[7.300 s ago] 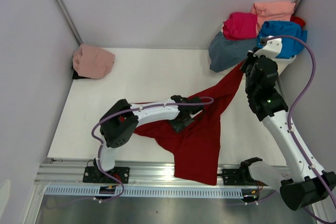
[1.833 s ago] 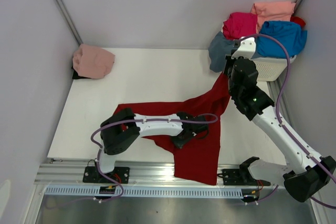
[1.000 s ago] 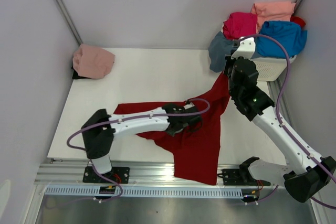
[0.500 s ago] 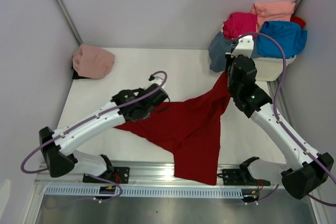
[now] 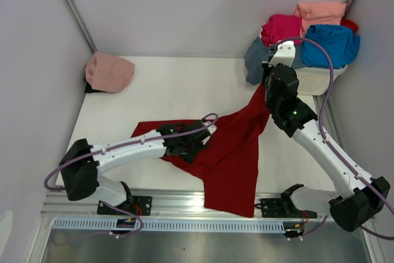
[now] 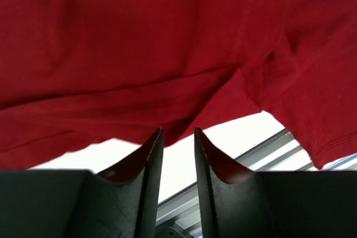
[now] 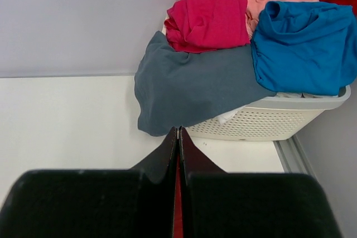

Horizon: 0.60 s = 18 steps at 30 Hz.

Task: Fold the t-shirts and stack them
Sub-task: Flatten out the tshirt

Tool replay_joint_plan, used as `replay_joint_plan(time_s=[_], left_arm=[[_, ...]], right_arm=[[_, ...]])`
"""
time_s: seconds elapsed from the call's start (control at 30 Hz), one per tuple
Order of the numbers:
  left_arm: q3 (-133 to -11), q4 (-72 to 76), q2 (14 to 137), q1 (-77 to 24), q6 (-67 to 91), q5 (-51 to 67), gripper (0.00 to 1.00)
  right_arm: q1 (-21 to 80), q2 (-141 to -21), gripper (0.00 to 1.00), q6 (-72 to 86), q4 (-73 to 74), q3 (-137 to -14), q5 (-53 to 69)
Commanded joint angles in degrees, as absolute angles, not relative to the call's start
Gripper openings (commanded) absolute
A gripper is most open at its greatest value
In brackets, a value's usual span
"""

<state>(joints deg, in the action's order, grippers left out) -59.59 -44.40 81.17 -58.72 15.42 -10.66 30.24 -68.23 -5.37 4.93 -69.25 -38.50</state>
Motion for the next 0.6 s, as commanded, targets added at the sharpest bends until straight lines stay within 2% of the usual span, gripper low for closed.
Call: replay_joint_plan(time_s=[0.0,0.13,0.57], left_arm=[[-61.0,-40.3,84.5,-59.4,13.4,-6.3,0.33],[-62.5,-39.4,85.9,-59.4,13.1,-2.0,0.51],[-68.6,-40.8,95.4,-59.9,12.6,4.7,0.49]], right_arm=[[30.8,-68.3,0.0,-4.2,3.7,-70.4,-38.6],[31.1,-68.5,0.0,-3.9,3.5,-70.0,-38.7],[31.6,-68.0,0.0,-4.0,4.4,-68.9,-39.1]])
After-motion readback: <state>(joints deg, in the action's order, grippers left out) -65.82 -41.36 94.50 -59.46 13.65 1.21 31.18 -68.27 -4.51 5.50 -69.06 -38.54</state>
